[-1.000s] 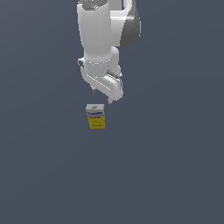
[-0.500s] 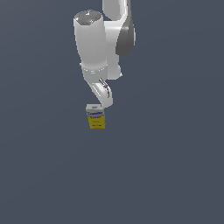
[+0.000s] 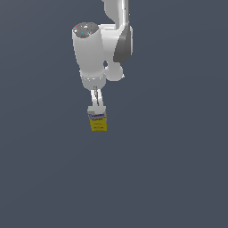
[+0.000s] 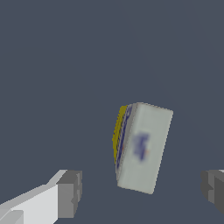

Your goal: Pick up the object and move it to a goal position.

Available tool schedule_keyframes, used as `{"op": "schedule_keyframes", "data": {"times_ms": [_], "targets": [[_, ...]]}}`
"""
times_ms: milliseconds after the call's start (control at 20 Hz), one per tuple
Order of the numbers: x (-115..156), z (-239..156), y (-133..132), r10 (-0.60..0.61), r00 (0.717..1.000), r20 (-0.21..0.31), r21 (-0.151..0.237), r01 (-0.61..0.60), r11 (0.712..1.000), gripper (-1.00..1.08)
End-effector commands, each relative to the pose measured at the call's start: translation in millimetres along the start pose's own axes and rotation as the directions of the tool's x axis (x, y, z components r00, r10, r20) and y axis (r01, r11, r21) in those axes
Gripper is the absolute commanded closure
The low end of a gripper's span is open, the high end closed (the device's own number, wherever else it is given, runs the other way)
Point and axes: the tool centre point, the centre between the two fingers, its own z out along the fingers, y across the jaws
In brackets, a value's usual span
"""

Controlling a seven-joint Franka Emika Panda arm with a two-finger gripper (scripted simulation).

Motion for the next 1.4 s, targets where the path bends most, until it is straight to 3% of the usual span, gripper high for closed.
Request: {"op": "schedule_keyframes", "data": {"times_ms": [0, 550, 1000, 1350], "targets": [[3, 5, 2, 0.063, 0.998, -0.001, -0.003, -0.063, 0.998, -0.92], [10, 19, 9, 0.214, 0.977, -0.004, -0.012, -0.214, 0.977, -0.92], [11, 24, 9, 0.221, 0.975, -0.004, -0.013, -0.221, 0.975, -0.92], [11, 55, 11, 0.224, 0.975, -0.005, -0.013, -0.224, 0.974, -0.92]]}}
